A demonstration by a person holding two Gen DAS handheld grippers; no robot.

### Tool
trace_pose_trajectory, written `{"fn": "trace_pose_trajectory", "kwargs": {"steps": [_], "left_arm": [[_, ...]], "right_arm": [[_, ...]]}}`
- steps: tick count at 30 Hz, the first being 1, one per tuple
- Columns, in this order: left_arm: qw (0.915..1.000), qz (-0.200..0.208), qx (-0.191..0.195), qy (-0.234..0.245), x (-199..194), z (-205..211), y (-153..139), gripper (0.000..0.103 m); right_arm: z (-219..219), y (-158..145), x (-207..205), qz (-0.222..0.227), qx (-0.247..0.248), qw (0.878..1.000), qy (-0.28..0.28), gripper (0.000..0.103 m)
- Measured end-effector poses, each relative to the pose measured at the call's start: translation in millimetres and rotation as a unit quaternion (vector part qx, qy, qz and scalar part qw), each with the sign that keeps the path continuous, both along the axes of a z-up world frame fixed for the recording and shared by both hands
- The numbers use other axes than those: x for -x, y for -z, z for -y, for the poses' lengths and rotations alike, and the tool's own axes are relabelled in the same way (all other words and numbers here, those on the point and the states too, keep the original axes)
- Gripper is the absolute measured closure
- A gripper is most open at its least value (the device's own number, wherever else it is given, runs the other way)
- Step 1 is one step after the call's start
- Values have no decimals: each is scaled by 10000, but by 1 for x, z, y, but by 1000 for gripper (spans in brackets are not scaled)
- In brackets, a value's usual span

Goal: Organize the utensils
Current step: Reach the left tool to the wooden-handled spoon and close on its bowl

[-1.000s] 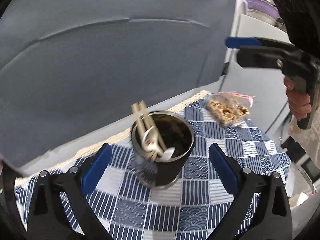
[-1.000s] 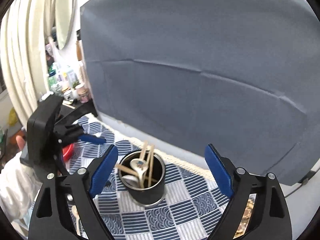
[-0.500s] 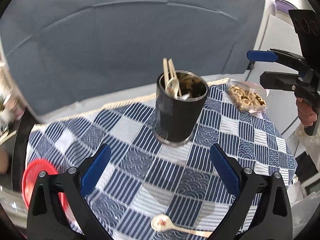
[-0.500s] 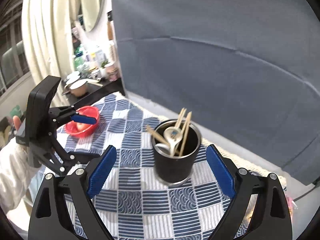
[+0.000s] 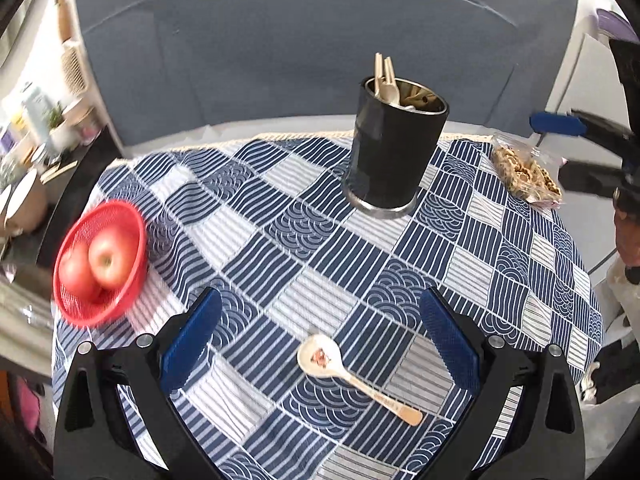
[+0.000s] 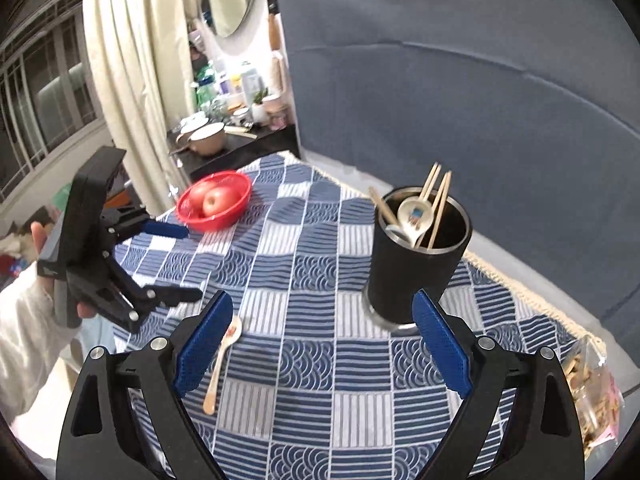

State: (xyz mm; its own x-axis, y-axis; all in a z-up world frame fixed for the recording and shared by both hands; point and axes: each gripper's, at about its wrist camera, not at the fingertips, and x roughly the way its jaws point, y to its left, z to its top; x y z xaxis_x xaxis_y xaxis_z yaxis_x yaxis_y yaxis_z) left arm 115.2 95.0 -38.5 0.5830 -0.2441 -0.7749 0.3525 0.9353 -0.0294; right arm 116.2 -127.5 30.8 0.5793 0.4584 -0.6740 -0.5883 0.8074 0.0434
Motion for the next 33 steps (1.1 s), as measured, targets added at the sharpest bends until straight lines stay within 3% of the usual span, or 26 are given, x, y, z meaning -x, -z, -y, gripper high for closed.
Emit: {"fn": "trace_pose_trajectory", "kwargs": {"steps": [7, 16, 25, 33], "left_arm": [[9994, -317, -14, -143, 2, -11, 27, 6], [9951, -863, -127, 455, -7, -22, 70, 6], [9885, -1175, -212, 927, -24, -30, 95, 6], [9811, -1426, -355, 1258, -31, -25, 116, 6]], "right_arm": [[-2, 30, 12, -249, 218, 9994, 76, 16], [-13, 71, 22, -614, 408, 9959, 525, 16], [-36, 118, 45, -1027, 488, 9892, 923, 16], [-72, 151, 66, -1279, 711, 9852, 891, 16]]}}
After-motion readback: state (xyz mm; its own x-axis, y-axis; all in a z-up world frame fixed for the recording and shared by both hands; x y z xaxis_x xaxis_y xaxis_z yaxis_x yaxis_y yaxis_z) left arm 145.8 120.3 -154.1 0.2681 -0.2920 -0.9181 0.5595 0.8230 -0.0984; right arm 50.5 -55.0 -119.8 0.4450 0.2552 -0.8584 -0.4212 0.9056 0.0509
